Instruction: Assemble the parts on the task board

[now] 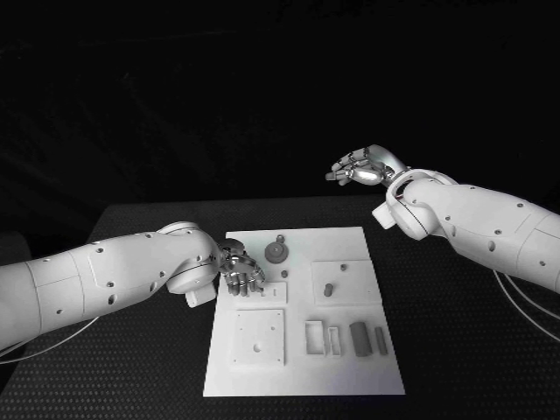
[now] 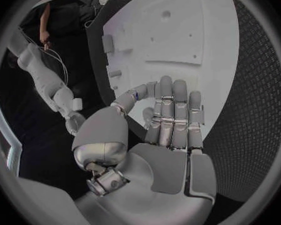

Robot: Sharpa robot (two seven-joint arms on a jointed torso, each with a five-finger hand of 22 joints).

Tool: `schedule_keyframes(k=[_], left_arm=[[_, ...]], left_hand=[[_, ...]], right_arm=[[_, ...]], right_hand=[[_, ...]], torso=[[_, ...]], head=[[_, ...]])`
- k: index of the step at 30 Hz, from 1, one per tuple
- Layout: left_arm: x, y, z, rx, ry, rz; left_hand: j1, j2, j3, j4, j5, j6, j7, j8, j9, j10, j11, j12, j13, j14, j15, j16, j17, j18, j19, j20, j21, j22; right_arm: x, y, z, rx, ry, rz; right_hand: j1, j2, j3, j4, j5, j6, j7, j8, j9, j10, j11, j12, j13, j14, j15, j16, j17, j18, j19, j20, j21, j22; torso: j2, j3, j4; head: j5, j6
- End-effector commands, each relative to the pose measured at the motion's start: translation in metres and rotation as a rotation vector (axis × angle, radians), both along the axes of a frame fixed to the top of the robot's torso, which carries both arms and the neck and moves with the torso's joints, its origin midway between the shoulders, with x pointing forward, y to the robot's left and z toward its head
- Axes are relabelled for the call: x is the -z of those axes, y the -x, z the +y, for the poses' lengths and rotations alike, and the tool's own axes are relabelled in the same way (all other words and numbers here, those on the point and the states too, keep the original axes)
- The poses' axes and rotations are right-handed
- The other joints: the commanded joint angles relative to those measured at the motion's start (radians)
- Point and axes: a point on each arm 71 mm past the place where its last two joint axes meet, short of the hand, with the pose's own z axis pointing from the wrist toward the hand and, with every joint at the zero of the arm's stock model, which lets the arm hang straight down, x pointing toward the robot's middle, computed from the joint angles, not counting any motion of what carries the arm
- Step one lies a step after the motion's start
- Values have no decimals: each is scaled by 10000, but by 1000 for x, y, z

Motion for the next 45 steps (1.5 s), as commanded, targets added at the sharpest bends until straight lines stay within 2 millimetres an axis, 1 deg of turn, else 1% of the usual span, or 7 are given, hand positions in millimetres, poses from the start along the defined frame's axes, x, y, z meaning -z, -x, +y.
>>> schedule_keyframes(k=[1,31,34,35,36,39,45], left_arm=[[1,-2,-3,203,-544,-256],[8,-1,-14,491,-926,-211],[9,-1,-14,541,-993,-286],[10,-1,-14,563,-990,-264],[10,0,-15,573,-982,-257],[10,0,-17,620,-962,-250],[10,-1,-16,611,-1014,-349]], left_hand=[[38,112,-6,-58,23,761,-726,13,6,563,-510,67,-18,64,16,45,-16,65,76,-750,75,-16],[-33,129,43,-173,-19,804,-750,22,198,642,-578,176,-2,203,-71,250,-6,39,454,-824,106,10],[107,140,9,-157,-354,783,-748,21,335,619,-613,280,39,449,-310,698,69,222,986,-1046,619,310],[245,164,-30,-157,-720,684,-722,-80,344,921,-779,695,271,832,-588,1349,327,370,1409,-1231,1053,539],[227,166,-8,-103,-761,724,-732,-166,366,802,-827,1063,538,696,-748,1757,441,446,1548,-1367,1324,735],[199,167,-21,-159,-654,820,-814,-231,531,791,-959,1805,987,844,-1051,2568,528,605,1985,-1616,1909,1090],[167,186,-3,-179,-553,832,-874,-351,678,981,-1032,2651,1419,1000,-1380,3371,579,718,2242,-1774,2268,1315]], right_arm=[[1,1,6,-318,-148,214],[0,7,21,-737,-207,271],[0,8,22,-754,-199,295],[0,8,22,-772,-198,302],[0,8,22,-779,-197,307],[1,8,23,-815,-166,382],[1,8,25,-875,-121,411]], right_hand=[[-6,54,33,6,-60,-62,15,35,-14,101,-3,-72,-61,-55,14,-48,-35,-160,11,33,-70,-33],[69,32,-5,2,-104,-91,58,52,-51,236,9,-318,-255,-111,78,-226,-145,-223,-98,45,-299,-38],[88,40,-3,0,-106,-99,73,51,-57,246,11,-341,-271,-125,90,-246,-157,-231,-114,44,-319,-33],[97,43,-4,-1,-108,-101,80,50,-59,250,12,-354,-279,-134,96,-257,-163,-236,-123,44,-329,-30],[102,44,-5,-1,-109,-105,86,49,-61,252,15,-363,-286,-141,101,-265,-168,-240,-130,45,-338,-28],[112,46,-10,1,-113,-115,107,46,-68,259,19,-391,-303,-154,113,-286,-180,-251,-147,46,-359,-20],[125,61,-19,1,-120,-142,129,36,-82,262,28,-441,-328,-181,141,-321,-201,-268,-176,45,-393,-3]], torso=[[22,0,-16],[6,-7,9],[12,-10,2],[13,-11,2],[14,-11,-2],[12,-6,0],[7,1,8]], head=[[19,-12],[-68,-112],[-88,-102],[-99,-97],[-98,-105],[-76,-137],[-113,-113]])
